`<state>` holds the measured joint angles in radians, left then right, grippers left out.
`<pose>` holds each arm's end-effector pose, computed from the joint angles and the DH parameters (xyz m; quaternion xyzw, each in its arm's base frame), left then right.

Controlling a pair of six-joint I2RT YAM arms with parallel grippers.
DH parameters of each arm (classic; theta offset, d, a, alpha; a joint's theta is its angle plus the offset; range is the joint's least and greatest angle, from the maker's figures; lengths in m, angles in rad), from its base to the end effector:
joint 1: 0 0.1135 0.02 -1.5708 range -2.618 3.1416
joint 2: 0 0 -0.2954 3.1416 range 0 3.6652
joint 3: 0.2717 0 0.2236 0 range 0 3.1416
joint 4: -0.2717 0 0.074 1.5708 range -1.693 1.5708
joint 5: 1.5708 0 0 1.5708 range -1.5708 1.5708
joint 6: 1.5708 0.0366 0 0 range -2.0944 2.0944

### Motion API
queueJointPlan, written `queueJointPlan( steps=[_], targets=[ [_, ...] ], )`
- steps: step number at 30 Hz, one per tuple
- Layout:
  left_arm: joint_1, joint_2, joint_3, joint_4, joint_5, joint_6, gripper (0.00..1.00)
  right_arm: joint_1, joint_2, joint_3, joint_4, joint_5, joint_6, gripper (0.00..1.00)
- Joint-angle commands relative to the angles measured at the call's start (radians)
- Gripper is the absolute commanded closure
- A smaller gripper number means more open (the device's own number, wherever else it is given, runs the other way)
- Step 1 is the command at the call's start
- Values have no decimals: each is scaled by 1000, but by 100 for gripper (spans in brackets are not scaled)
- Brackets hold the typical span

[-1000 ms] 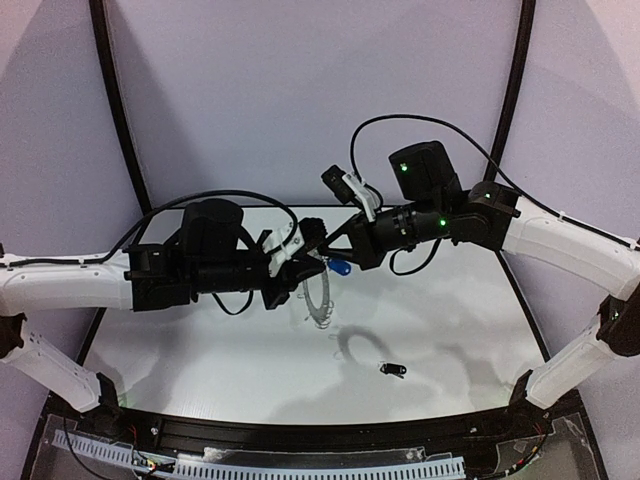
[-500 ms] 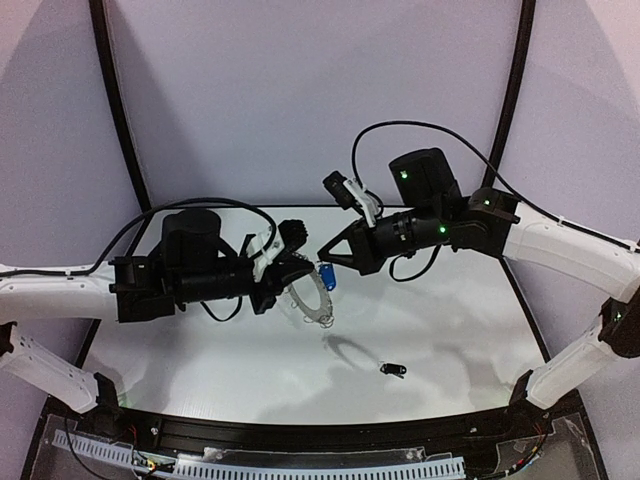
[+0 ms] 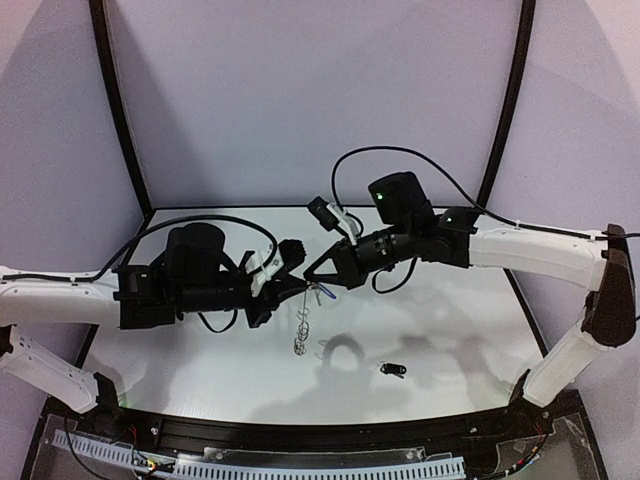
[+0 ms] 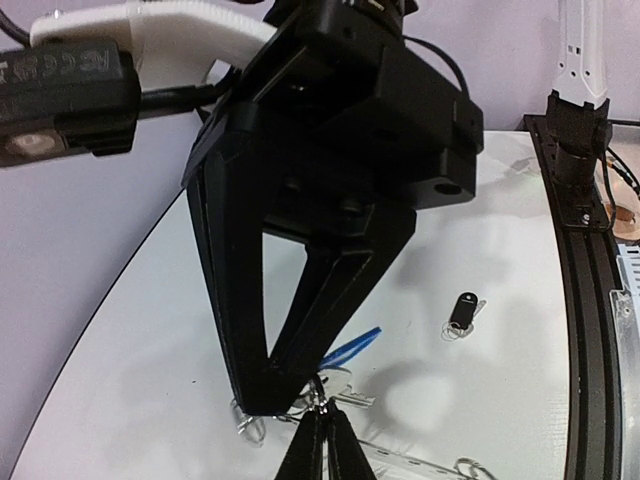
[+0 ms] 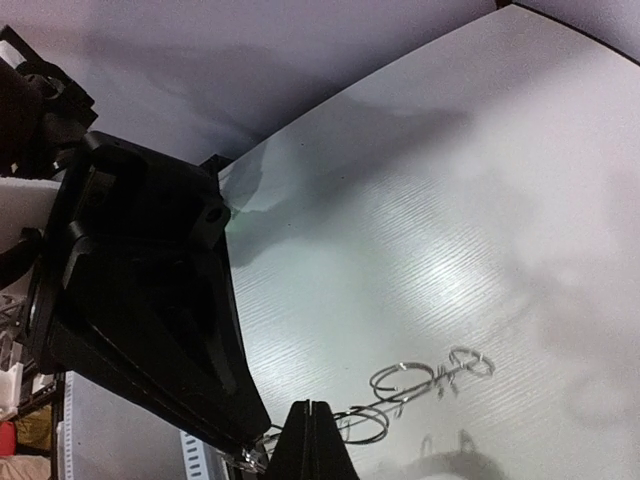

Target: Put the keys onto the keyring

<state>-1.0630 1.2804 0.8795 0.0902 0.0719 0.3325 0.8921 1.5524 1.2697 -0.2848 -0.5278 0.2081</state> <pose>0.1253 -0.2305 0.3339 0.5350 0.6052 -0.2374 0.5396 0.1911 0.2663 0.3496 -0.4020 0.7554 0.4377 0.2762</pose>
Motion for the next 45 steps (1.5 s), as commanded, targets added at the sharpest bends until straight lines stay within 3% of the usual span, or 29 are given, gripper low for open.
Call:
queueJointPlan(
  steps=[1,7,10,16,21,23,29,31,33,34,37,45],
  targets=[
    [-5,-56,3,240,59,-12,99,-34,58,-96,143,-146,82,100],
    [-5,-59,-33,344,68,-27,99,-38,61,-165,311,-267,99,100],
    [-5,-54,-40,378,70,-45,99,-38,44,-227,489,-307,152,100],
    [-5,-64,-87,472,51,-94,99,-38,-21,-310,704,-256,219,100],
    [-5,-65,-141,550,26,-136,99,-38,-48,-391,1026,-260,365,100],
    [-5,-67,-145,540,20,-140,99,-38,-60,-375,994,-259,364,100],
    [-5,-93,-171,439,-106,-162,99,9,-202,-237,486,-83,81,100],
    [-5,-92,-168,406,-124,-170,92,14,-224,-214,403,-55,67,100],
    [-5,-87,-154,369,-120,-172,75,22,-229,-169,312,-52,38,100],
    [-5,-85,-154,369,-113,-172,75,24,-229,-166,302,-50,33,100],
    [-5,-74,-118,323,-62,-154,58,38,-228,-134,213,-34,6,100],
    [-6,-61,-44,225,76,-131,50,43,-219,-102,115,24,-41,100]
  ],
)
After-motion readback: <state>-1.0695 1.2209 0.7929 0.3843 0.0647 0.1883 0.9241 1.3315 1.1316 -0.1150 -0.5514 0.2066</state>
